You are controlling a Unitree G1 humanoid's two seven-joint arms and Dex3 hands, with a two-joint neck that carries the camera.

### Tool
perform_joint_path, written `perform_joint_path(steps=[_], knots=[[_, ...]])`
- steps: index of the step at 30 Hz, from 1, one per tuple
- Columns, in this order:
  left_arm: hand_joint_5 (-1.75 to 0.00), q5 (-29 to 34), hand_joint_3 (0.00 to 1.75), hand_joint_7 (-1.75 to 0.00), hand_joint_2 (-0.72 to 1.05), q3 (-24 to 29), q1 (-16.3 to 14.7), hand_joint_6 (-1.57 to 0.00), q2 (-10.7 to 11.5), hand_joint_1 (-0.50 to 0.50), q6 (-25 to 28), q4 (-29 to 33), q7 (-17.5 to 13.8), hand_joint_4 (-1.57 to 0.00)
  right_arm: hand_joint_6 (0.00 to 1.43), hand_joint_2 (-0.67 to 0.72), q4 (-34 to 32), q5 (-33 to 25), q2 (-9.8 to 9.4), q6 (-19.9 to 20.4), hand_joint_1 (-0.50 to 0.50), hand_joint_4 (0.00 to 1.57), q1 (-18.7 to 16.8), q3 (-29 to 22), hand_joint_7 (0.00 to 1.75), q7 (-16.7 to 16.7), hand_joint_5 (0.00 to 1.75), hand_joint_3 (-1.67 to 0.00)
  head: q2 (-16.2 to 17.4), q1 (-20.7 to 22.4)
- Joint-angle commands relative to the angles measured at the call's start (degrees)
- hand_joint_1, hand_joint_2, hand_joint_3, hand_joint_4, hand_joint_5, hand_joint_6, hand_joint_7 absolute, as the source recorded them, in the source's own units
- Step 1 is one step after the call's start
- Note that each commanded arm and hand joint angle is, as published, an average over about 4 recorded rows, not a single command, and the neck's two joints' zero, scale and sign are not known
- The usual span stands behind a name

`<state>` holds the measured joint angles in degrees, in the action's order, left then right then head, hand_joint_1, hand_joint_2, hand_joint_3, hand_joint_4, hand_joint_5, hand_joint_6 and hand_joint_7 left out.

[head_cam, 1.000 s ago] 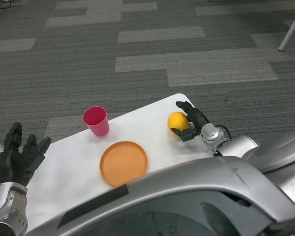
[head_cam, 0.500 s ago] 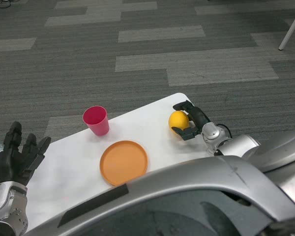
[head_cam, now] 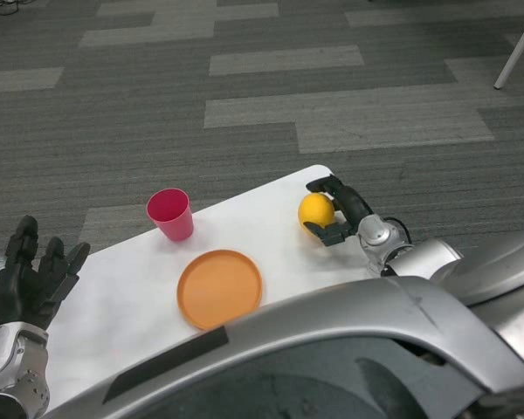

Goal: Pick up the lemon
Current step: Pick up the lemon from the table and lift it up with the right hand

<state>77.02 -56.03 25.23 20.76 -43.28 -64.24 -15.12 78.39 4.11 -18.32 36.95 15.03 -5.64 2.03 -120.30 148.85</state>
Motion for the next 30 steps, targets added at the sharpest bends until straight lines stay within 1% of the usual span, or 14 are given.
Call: perform_joint_path(steps=[1,3,6,10,12,14,16,22,24,25,27,28,30], knots=[[0.00,-0.1,0.09,0.00,0.69,0.6,0.5,0.00,0.7,0.50,-0.7,0.3,0.1,0.00,0.23,-0.60,-3.9,-0.6,0.37,0.2,-0.29,0.03,-0.6,-0.6,0.84,-0.6,1.38,-1.11,-0.1,0.2],[0.00,-0.1,0.09,0.00,0.69,0.6,0.5,0.00,0.7,0.50,-0.8,0.3,0.1,0.00,0.23,-0.60,-7.4,-0.5,0.90,0.3,-0.29,0.01,-1.8,-0.7,0.84,-0.9,1.36,-1.11,-0.1,0.4],[0.00,-0.1,0.09,0.00,0.69,0.6,0.5,0.00,0.7,0.50,-0.8,0.3,0.1,0.00,0.23,-0.60,-10.7,-0.5,1.40,0.3,-0.29,0.00,-2.6,-0.7,0.84,-1.3,1.41,-1.11,-0.2,0.5],[0.00,-0.1,0.09,0.00,0.69,0.6,0.5,0.00,0.7,0.50,-0.8,0.3,0.1,0.00,0.20,-0.60,-12.3,-0.5,1.71,0.8,-0.29,0.00,-2.7,-1.0,0.84,-1.5,1.45,-1.11,-0.3,0.9],[0.00,-0.2,0.09,0.00,0.69,0.7,0.5,0.00,0.7,0.50,-0.8,0.3,0.1,0.00,0.20,-0.60,-13.6,-0.6,1.71,1.2,-0.29,0.00,-2.8,-1.2,0.84,-1.5,1.41,-1.11,-0.5,1.1],[0.00,-0.2,0.09,0.00,0.69,0.7,0.5,0.00,0.7,0.50,-0.8,0.3,0.1,0.00,0.20,-0.60,-15.0,-0.7,1.75,1.3,-0.29,0.00,-3.1,-1.2,0.84,-1.5,1.41,-1.11,-0.5,1.1],[0.00,-0.2,0.09,0.00,0.69,0.7,0.5,0.00,0.7,0.50,-0.8,0.3,0.1,0.00,0.20,-0.57,-16.5,-0.7,1.80,1.4,-0.29,0.00,-3.5,-0.9,0.84,-1.5,1.45,-1.11,-0.5,1.1],[0.00,-0.2,0.09,0.00,0.69,0.7,0.6,0.00,0.8,0.50,-0.8,0.2,0.1,0.00,0.21,-0.60,-19.5,-0.9,1.80,1.9,-0.29,0.00,-3.6,-0.1,0.84,-1.5,1.41,-1.11,-1.4,2.7],[0.00,-0.2,0.09,0.00,0.69,0.7,0.6,0.00,0.8,0.50,-0.8,0.3,0.1,0.00,0.21,-0.60,-21.2,-1.7,1.80,2.3,-0.29,0.01,-3.7,0.5,0.84,-1.5,1.43,-1.11,-1.7,3.4],[0.00,-0.2,0.09,0.00,0.69,0.7,0.6,0.00,0.8,0.50,-0.8,0.3,0.1,0.00,0.21,-0.60,-22.0,-2.5,1.78,2.4,-0.29,0.01,-3.8,1.2,0.84,-1.5,1.41,-1.11,-1.8,3.7],[0.00,-0.2,0.09,0.00,0.69,0.7,0.6,0.00,0.9,0.50,-0.8,0.3,0.1,0.00,0.20,-0.60,-23.5,-4.2,1.64,2.6,-0.29,0.02,-3.9,3.0,0.84,-1.5,1.41,-1.11,-2.0,4.4],[0.00,-0.2,0.09,0.00,0.69,0.7,0.6,0.00,0.9,0.50,-0.8,0.3,0.1,0.00,0.20,-0.60,-24.3,-5.0,1.53,2.7,-0.29,0.02,-4.0,4.1,0.84,-1.5,1.43,-1.11,-1.9,4.1],[0.00,-0.3,0.09,0.00,0.69,0.7,0.8,0.00,0.9,0.50,-0.8,0.3,0.1,0.00,0.20,-0.60,-26.0,-6.4,1.27,2.8,-0.29,0.03,-4.0,6.3,0.84,-1.5,1.45,-1.11,-2.1,7.8]])
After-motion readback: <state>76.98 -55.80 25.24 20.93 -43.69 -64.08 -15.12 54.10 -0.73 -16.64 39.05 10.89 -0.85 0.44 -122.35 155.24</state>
